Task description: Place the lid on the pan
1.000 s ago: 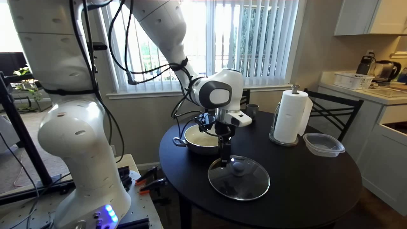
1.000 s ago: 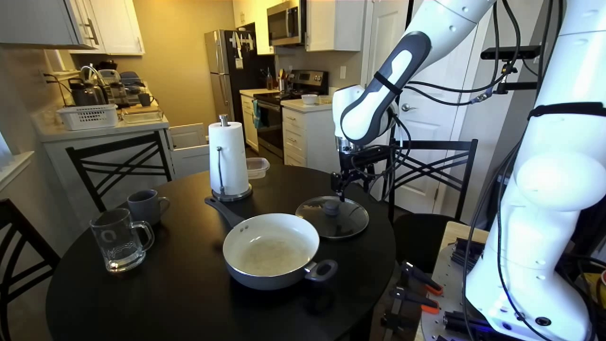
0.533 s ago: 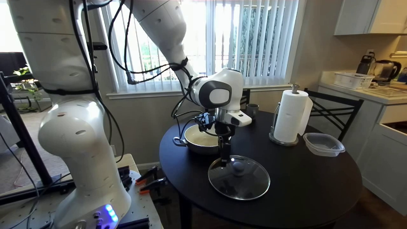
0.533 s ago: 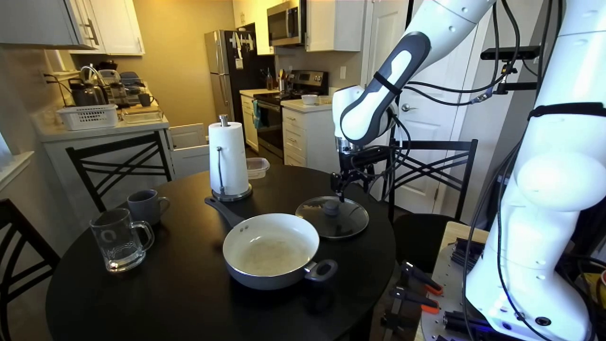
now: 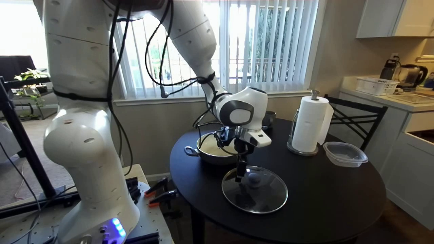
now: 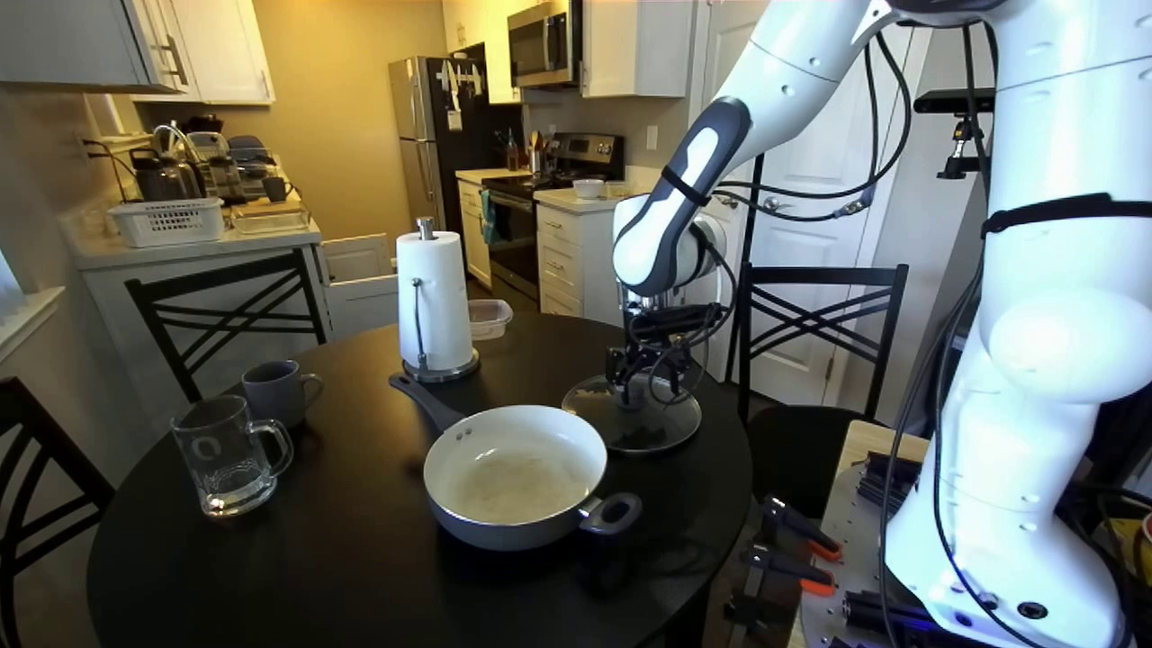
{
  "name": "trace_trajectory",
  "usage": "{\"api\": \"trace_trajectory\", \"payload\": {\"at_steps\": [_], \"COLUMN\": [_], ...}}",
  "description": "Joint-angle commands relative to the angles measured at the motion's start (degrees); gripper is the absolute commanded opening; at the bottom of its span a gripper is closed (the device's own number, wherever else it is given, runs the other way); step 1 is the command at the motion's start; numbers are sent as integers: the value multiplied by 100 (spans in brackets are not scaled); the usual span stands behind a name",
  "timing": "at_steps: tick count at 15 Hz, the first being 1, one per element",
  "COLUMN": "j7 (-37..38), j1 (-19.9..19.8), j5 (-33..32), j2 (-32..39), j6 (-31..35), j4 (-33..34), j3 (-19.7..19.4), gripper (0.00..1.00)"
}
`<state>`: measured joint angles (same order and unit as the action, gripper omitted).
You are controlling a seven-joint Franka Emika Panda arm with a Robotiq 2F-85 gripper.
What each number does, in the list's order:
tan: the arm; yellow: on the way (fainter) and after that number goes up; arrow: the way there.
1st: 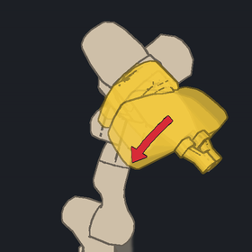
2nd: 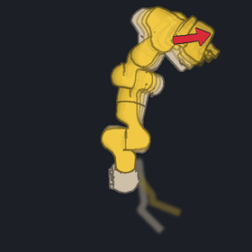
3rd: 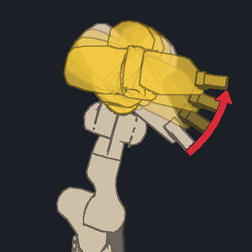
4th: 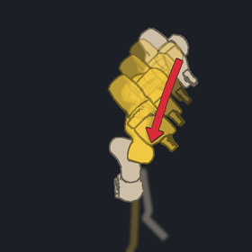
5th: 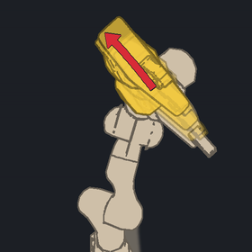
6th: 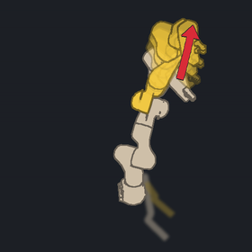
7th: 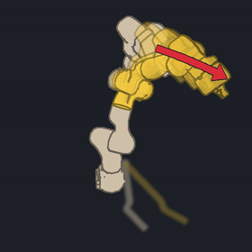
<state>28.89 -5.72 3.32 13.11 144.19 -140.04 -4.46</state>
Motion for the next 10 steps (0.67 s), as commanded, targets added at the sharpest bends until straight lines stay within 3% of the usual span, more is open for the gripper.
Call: {"api": "trace_trajectory", "payload": {"at_steps": [1, 10], "j7": [26, 89], "j1": [-28, -148], "j5": [819, 1774], "j2": [580, 1339], "j6": [184, 156], "j4": [558, 1400], "j3": [-107, -407], "gripper": [100, 100]}}
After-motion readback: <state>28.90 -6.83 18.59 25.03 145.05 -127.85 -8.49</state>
